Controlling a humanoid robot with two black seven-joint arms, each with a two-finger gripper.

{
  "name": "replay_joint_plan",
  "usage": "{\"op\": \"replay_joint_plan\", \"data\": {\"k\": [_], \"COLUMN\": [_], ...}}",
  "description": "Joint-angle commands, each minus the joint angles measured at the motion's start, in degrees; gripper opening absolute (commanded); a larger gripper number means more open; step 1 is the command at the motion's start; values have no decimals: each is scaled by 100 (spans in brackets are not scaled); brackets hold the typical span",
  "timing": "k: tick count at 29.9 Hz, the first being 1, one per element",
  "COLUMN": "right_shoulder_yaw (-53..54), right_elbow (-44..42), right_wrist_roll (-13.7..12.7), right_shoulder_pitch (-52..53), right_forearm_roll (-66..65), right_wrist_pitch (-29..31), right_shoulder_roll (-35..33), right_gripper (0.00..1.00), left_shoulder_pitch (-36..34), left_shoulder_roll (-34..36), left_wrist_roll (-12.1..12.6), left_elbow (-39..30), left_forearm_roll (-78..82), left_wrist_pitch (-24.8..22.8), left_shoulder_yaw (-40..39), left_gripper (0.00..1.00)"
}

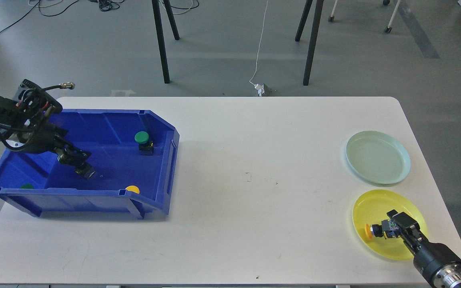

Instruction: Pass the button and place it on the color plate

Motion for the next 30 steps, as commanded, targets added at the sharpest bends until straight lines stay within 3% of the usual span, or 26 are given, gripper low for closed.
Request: {"op": "replay_joint_plan", "data": {"k": [1,14,19,21,26,30], "right_shoulder_yaw": [-6,47,82,82,73,73], "right_elbow": [-13,14,40,40,40,40], "right_wrist_roll": [0,0,0,0,0,0], "right_shoulder_pitch": [-7,-15,-15,-24,-24,-33], "right_forearm_roll": [1,9,9,9,9,9], "right_wrist_pitch": [0,0,0,0,0,0], "right_shoulder_roll": [5,14,31,49,49,49], "right_gripper": [6,47,79,100,100,100], "left_shoulder_pitch": [108,399,399,399,399,399], "left_shoulder_roll": [-89,-696,-783,-845,-1012,-1065], "left_wrist_roll": [0,0,0,0,0,0], "left_elbow": [153,1138,1270,1366,1639,1736], "left_forearm_roll": [-13,-39,-92,-153,-241,-241], "left_wrist_pitch": [0,0,0,0,0,0], "left_shoulder_yaw": [16,51,51,43,51,51], "left_gripper": [93,93,92,92,90,74]}}
